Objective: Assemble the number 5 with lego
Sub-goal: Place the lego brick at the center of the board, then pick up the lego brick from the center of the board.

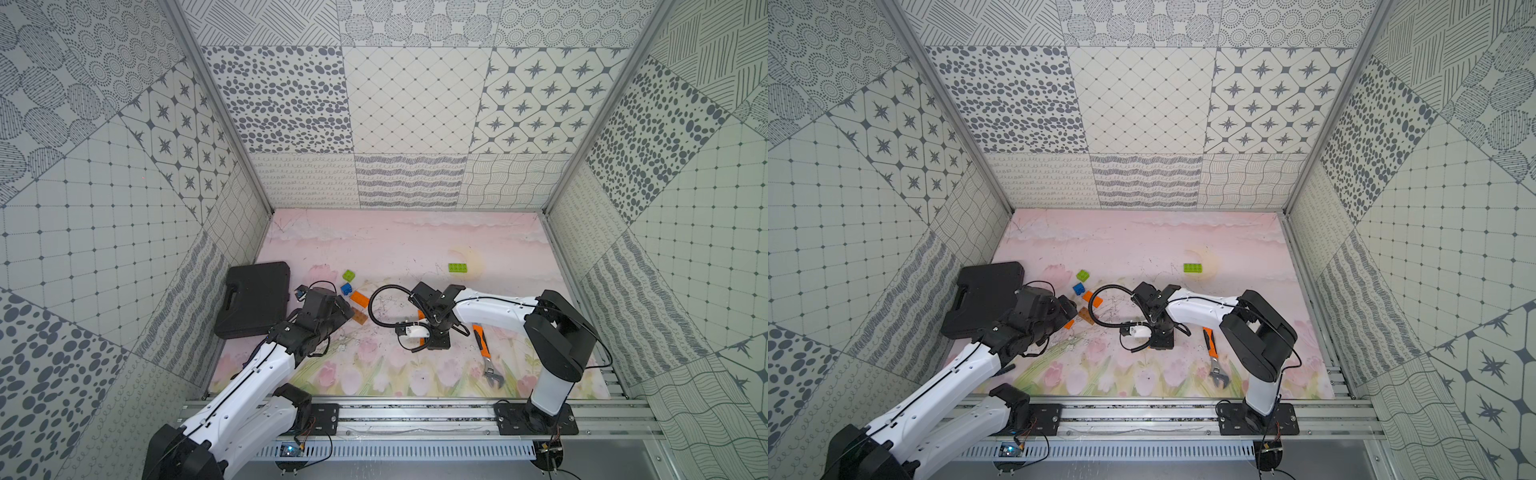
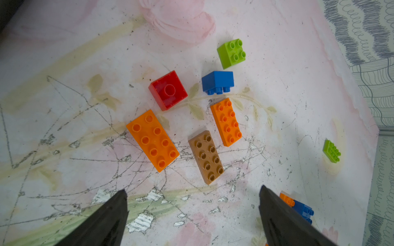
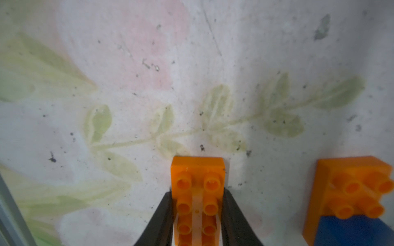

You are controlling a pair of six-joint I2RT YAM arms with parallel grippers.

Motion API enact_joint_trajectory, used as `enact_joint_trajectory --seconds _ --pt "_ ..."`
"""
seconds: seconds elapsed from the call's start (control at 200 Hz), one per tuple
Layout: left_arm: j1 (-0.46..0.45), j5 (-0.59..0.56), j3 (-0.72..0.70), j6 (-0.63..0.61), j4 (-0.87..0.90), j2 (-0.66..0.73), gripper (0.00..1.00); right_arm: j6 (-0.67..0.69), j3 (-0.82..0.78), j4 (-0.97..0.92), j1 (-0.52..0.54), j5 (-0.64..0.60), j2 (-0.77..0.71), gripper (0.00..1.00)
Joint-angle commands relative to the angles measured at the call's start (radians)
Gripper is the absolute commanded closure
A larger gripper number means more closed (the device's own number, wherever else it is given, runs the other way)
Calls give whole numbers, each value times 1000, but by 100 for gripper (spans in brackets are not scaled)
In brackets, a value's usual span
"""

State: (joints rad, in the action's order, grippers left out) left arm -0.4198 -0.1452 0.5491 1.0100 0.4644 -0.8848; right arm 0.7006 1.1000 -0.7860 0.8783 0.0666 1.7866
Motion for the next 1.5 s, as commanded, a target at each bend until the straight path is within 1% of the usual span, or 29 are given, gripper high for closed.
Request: enact_joint_trajectory --seconds 0.0,0.12,0.24,0.335,0.43,0.55,0.65,0.801,0.916,1.021,1.131,1.221,1.256,1.276,1.311,1.356,1.381,1.421,1.461,1.496 --pt "4 -27 11 -11 20 -5 1 18 23 49 17 -32 7 68" --pt "4 -27 10 -10 18 -6 1 21 21 73 21 -27 -22 68" --pt "4 -15 17 -12 14 -17 1 18 23 77 26 -59 -1 68" --pt "4 -16 19 -15 21 -20 1 16 15 86 26 -60 7 66" --pt "4 -13 19 -15 18 -22 1 10 15 84 26 -63 14 62" --pt "4 -11 20 -20 17 -19 1 9 16 70 26 -24 8 58" --pt "4 -5 19 -23 8 -22 1 17 12 55 26 11 5 52" --pt "5 4 21 -24 5 -28 1 -2 17 59 26 -13 -6 46" --pt "4 27 26 -41 -10 -34 1 -36 28 60 26 -9 -39 44" --pt "3 50 32 -52 -25 -44 1 -122 26 97 26 9 -105 42" --pt "4 71 45 -69 -49 -69 5 -230 -13 189 26 22 -217 38" --pt "4 58 80 -76 -23 -112 9 -344 -61 304 26 -27 -300 34" --pt "4 46 96 -81 -23 -133 10 -399 -76 346 24 -48 -329 32" --pt "4 37 107 -82 9 -144 12 -431 -86 369 24 -63 -343 31" --pt "5 30 129 -94 21 -166 14 -478 -100 409 23 -94 -368 27" --pt "6 26 159 -116 30 -200 16 -563 -119 453 21 -148 -393 19" --pt "6 17 179 -119 41 -219 17 -604 -123 468 19 -169 -403 16" --pt "11 12 212 -129 52 -259 22 -659 -125 475 14 -196 -414 12" --pt "20 18 248 -153 59 -306 27 -712 -120 471 12 -221 -420 2" --pt "30 3 289 -159 88 -351 31 -741 -116 460 8 -219 -420 1"
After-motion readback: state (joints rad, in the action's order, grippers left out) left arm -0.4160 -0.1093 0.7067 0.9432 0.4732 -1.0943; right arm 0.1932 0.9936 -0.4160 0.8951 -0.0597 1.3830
